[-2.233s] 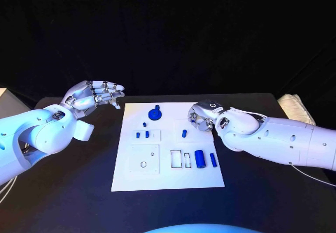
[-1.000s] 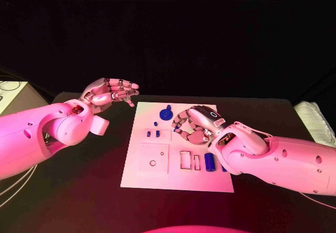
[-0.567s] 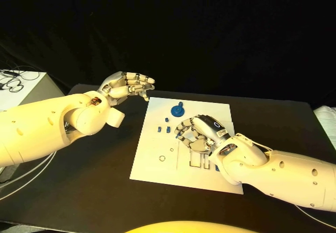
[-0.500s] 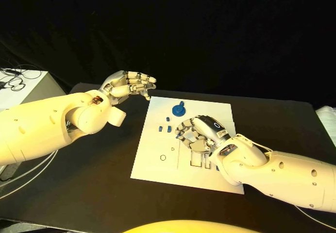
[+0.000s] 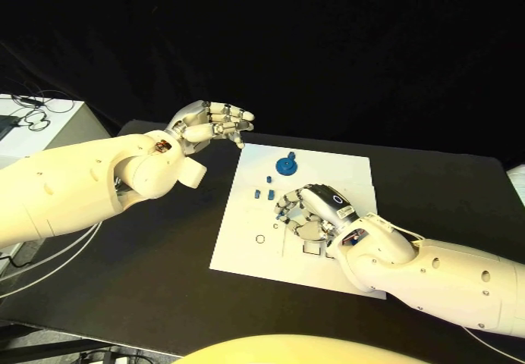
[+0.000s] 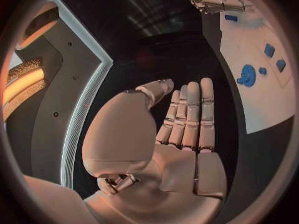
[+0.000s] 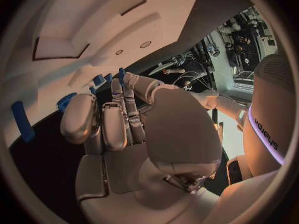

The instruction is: Assemble the parts on the task board

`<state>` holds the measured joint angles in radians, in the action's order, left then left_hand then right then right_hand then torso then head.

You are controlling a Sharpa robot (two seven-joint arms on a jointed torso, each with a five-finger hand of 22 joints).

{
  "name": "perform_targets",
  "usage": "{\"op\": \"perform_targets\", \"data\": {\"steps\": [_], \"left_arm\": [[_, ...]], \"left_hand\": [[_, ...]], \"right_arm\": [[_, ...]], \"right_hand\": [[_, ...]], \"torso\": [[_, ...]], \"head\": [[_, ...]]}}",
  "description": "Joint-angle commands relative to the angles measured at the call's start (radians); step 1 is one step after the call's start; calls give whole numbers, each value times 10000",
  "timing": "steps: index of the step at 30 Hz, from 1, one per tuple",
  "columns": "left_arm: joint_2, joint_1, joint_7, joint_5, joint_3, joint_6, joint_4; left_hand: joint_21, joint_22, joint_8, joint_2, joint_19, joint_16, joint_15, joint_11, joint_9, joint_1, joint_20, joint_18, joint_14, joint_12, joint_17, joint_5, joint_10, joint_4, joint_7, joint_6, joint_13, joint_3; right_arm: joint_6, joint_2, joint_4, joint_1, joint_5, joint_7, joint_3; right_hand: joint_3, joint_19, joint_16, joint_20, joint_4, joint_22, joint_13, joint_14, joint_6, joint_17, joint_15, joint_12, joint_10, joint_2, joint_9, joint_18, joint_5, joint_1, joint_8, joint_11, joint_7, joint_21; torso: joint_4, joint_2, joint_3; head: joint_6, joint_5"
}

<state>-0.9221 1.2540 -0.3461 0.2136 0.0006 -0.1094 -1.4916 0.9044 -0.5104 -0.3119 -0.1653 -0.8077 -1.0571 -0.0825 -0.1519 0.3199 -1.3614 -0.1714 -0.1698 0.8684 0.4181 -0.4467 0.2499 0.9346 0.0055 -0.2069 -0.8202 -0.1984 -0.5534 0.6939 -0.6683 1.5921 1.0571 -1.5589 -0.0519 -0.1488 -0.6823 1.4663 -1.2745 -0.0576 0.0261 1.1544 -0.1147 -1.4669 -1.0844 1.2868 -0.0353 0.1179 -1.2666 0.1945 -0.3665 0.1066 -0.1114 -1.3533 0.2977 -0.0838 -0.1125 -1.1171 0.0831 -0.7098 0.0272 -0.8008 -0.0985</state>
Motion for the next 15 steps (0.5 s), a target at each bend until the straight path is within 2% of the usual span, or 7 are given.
{"op": "perform_targets", "data": {"steps": [1, 8, 11, 15], "left_arm": [[19, 6, -55, -66, 7, -27, -21], [47, 6, -48, -66, 7, -21, -27], [56, 6, -45, -66, 7, -19, -24], [55, 6, -43, -66, 7, -15, -25]], "left_hand": [[19, -10, -59, 24, -28, 68, -11, 2, -10, -67, -35, -130, -67, 63, 15, 28, -58, -34, -127, 68, 17, 20], [20, -10, -57, 21, -26, 68, -13, -1, -13, -58, -36, -130, -66, 63, 17, 28, -66, -29, -129, 74, 20, 25], [20, -10, -57, 21, -26, 68, -13, -1, -13, -58, -36, -130, -66, 63, 17, 28, -66, -29, -129, 74, 20, 25], [20, -10, -57, 21, -26, 68, -13, -1, -13, -58, -36, -130, -66, 63, 17, 28, -66, -29, -129, 74, 20, 25]], "right_arm": [[-440, 45, -32, -22, -429, -291, -4], [-534, 153, -118, -59, -626, -459, -36], [-576, 185, -153, -82, -689, -508, -45], [-642, 221, -201, -108, -717, -547, -50]], "right_hand": [[-245, -27, 39, 54, 209, 2, -452, -518, 4, -6, -61, 14, -480, -227, -17, -108, -41, -189, -7, 415, -56, 26], [-245, -27, 39, 54, 209, 2, -452, -518, 4, -6, -61, 14, -480, -227, -17, -108, -41, -189, -7, 415, -56, 26], [-245, -27, 39, 54, 209, 2, -452, -518, 4, -6, -61, 14, -480, -227, -17, -108, -41, -189, -7, 415, -56, 26], [-249, -27, 39, 52, 216, 20, -457, -517, 3, -9, -59, 10, -481, -229, -20, -111, -32, -184, -7, 413, -58, 9]], "torso": [[-5, -4, -6], [16, -5, -1], [6, -2, -11], [-3, -1, -3]], "head": [[-64, -19], [-141, -41], [-171, -62], [-195, -51]]}}
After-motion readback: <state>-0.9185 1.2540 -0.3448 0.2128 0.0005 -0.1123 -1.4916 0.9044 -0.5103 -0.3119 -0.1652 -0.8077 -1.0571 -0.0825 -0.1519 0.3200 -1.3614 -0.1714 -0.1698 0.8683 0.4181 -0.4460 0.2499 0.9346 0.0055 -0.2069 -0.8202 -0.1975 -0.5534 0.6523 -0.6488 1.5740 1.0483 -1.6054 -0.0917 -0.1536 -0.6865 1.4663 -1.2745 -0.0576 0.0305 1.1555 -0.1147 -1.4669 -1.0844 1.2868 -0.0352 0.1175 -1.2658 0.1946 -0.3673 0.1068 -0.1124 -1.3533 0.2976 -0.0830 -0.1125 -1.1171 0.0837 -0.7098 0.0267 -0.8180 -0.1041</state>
